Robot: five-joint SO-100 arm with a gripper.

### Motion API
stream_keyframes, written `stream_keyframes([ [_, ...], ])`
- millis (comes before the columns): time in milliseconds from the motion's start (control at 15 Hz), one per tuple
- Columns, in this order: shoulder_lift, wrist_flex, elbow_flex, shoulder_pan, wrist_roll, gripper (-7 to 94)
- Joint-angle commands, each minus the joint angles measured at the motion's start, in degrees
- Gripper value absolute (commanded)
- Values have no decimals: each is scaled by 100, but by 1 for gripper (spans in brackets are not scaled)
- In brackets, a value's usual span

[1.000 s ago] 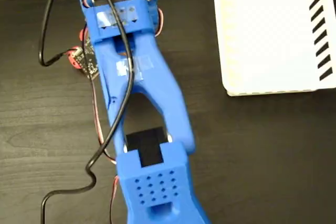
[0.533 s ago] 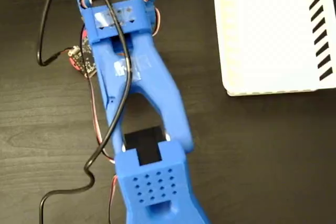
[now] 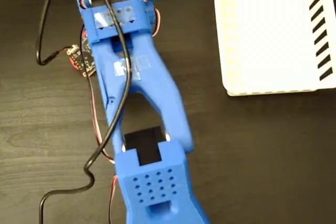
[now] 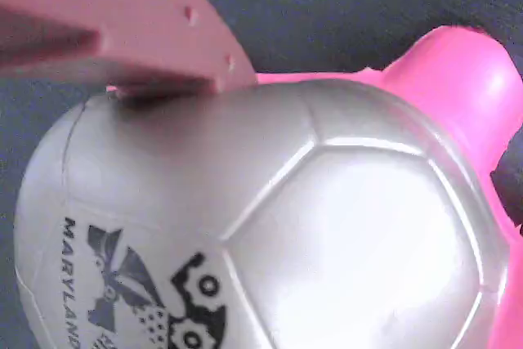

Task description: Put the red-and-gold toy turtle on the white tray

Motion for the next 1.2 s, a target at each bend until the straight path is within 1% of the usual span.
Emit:
stream_keyframes([
  [0, 896, 290, -202, 97, 79, 0],
  [133, 1670, 457, -255, 193, 308, 0],
  [200, 2092, 650, -246, 255, 360, 0],
  [400, 3349, 1187, -123, 404, 299, 0],
  [533, 3937, 1371, -114, 686, 281, 0],
  [600, 4104, 1477, -220, 958, 272, 0],
  [733, 4078, 1538, -598, 1723, 281, 0],
  [933, 3357, 1538, -1020, 2997, 642, 0],
  [1000, 3041, 1512, -1143, 3296, 703, 0],
  [1133, 2268, 1441, -1503, 3586, 949, 0],
])
